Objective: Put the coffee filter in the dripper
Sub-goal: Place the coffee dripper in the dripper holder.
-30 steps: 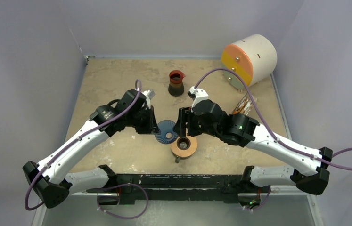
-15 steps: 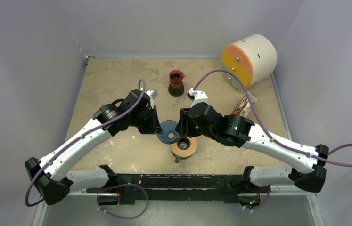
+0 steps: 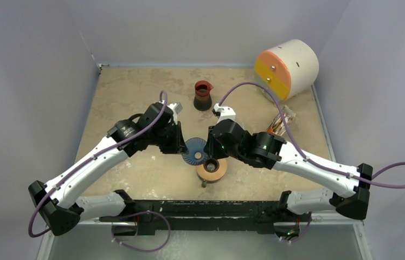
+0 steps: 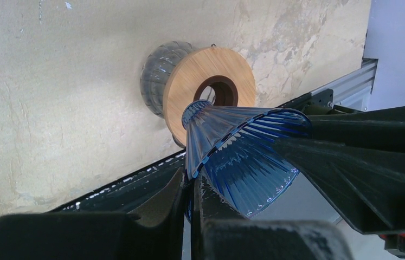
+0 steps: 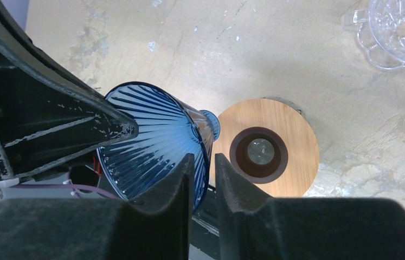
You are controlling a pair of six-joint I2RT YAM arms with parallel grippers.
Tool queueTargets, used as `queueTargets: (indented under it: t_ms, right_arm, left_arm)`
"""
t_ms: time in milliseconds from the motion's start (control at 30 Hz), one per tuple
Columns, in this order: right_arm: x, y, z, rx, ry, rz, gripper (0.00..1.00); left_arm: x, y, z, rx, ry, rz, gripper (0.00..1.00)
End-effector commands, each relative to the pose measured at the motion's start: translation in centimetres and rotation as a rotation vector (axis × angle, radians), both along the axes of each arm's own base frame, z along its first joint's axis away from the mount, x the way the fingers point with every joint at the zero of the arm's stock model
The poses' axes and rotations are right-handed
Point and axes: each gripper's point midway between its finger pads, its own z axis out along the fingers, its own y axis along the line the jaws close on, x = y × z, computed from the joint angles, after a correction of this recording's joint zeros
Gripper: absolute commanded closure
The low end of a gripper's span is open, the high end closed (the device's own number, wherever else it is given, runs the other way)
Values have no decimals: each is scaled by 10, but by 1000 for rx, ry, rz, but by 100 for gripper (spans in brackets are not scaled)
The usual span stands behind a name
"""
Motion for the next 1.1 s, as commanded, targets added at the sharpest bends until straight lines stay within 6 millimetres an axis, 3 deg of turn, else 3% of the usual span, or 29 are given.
queueTargets:
  t_ms: [0,133,300,400,600,767,1067]
  right_arm:
    - [5,0,0,5,-20,-34,81]
    - [5,1,0,6,-20,-34,100]
    - [5,1,2,11,-21,-31,100]
    - [5,0,2,9,-24,-33,100]
    - [5,-1,-3,-3,-19,-36,100]
    - [7,-3,-6,-17,-22,-47,100]
    - [7,-3,-4,-9,-25,-52,100]
  left_arm:
    - [4,-14,27,-87,-51,-14,100]
    - [4,-14,27,-88,-52,-15,100]
    - [3,-13,24,-77,-46,-16,100]
    - [5,-12,23,-74,-45,-9,87]
    - [9,-11,25,-54,-57,-2,75]
    - [10,-9,24,-37,-57,0,76]
    - [8,-2,17,0,-51,3,94]
